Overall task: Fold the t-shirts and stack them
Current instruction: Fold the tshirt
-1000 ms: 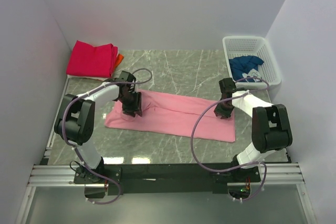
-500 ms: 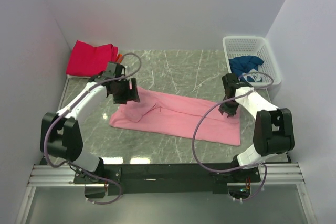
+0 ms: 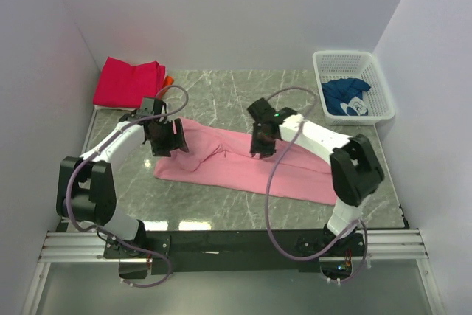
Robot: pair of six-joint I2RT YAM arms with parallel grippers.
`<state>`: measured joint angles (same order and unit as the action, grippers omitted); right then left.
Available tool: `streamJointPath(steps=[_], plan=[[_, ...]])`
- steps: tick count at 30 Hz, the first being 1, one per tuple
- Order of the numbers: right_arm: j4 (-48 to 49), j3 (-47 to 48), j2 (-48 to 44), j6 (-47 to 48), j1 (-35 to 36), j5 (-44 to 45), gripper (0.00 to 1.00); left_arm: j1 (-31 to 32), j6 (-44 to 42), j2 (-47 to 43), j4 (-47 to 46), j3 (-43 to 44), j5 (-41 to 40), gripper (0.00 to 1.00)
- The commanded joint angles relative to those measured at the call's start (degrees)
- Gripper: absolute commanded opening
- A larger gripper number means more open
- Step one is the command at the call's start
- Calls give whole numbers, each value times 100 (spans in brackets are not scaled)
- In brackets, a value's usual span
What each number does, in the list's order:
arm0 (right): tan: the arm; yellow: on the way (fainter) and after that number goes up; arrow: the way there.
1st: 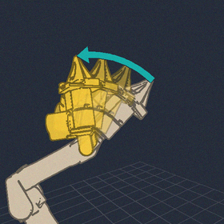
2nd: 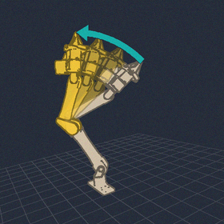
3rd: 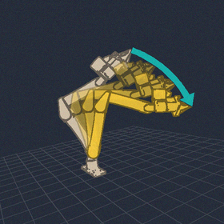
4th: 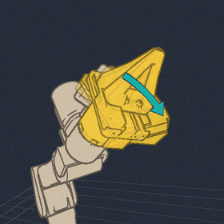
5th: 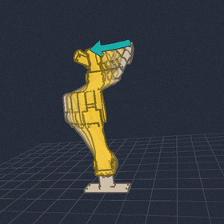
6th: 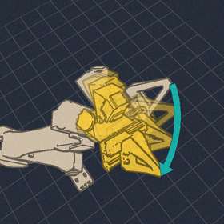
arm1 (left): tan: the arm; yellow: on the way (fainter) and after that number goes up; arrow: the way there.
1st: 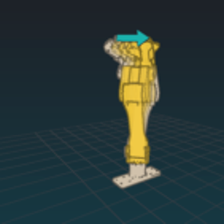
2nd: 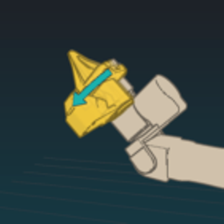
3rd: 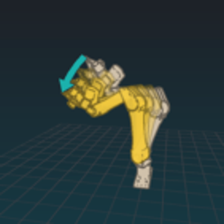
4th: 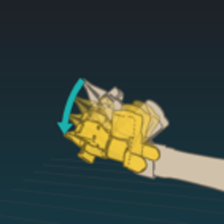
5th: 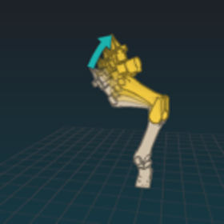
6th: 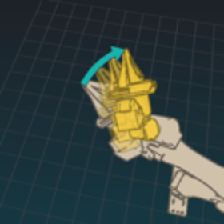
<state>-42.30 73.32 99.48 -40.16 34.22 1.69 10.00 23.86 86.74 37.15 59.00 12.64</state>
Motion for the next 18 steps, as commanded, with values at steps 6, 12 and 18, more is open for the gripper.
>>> streamJointPath(steps=[6, 12, 18], plan=[[-6, 824, 519, -194, 648, -389, 39, 11, -13, 229, -462, -363, 344, 73], [73, 763, 511, -273, 779, -442, 39, 11, 92, 282, -866, -548, 826, 70], [73, 649, 458, -308, 859, -398, 39, 2, 85, 449, -762, -399, 855, 34]])
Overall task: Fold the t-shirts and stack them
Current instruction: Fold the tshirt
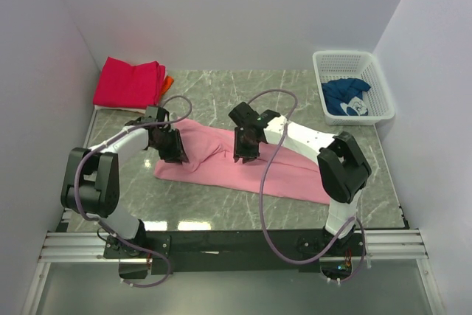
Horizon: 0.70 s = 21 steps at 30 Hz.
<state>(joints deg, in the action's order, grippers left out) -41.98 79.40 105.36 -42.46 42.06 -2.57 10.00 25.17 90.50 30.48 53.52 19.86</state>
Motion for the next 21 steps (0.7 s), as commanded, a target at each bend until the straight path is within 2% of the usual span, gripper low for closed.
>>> streamJointPath(steps=[1, 2, 6, 12, 21], plan=[[40, 32, -130, -79, 83, 37, 39, 2, -56, 99, -34, 211, 106, 28], [32, 50, -130, -79, 74, 37, 39, 2, -73, 126, -16, 247, 63, 18], [-4, 278, -7, -61, 91, 28, 39, -33, -65, 284, -24, 449, 62, 0], [31, 700, 257, -87, 197, -156, 39, -314, 321, 662, -173, 923, 71, 0], [743, 1051, 669, -325, 416, -736, 39, -683, 726, 1435, -375, 1442, 818, 0]])
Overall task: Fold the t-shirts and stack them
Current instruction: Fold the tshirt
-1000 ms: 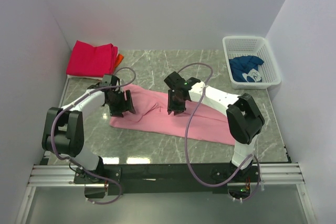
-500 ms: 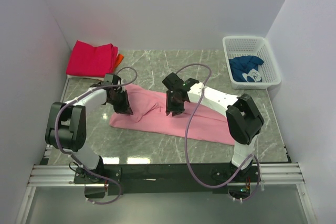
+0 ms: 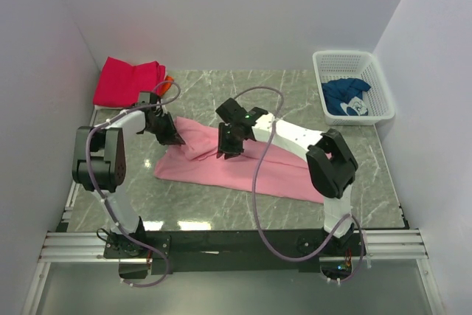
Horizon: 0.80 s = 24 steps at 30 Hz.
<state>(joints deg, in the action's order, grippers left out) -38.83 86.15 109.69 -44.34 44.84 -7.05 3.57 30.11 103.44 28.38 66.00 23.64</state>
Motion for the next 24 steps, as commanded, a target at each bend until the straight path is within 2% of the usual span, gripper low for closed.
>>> streamJointPath(steps=[1, 11, 21, 24], plan=[[446, 550, 420, -145, 156, -332, 39, -67, 276, 176, -201, 203, 518, 0], [789, 1307, 1256, -172, 280, -279, 39, -322, 671, 291, -605, 273, 844, 0], [1062, 1554, 1467, -233, 280, -25, 39, -340, 821, 677, -773, 642, 1108, 0], [816, 1773, 1608, -260, 288, 80, 39, -340, 830, 774, -712, 774, 1099, 0]])
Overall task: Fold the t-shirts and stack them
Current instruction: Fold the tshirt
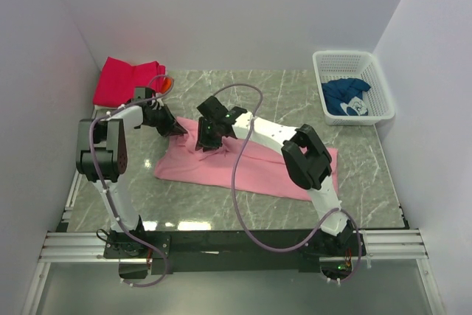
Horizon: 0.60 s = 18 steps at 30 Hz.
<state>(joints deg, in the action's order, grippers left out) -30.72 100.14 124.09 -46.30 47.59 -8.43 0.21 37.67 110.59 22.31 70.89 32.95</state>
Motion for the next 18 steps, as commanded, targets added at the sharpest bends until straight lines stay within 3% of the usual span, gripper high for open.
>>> streamJointPath(steps=[1, 18], plan=[[-91, 488, 211, -63, 13, 245, 39, -3, 48, 103, -69, 311, 168, 0], [-646, 761, 589, 332, 347, 737, 41, -135, -128, 130, 213, 487, 98, 0]])
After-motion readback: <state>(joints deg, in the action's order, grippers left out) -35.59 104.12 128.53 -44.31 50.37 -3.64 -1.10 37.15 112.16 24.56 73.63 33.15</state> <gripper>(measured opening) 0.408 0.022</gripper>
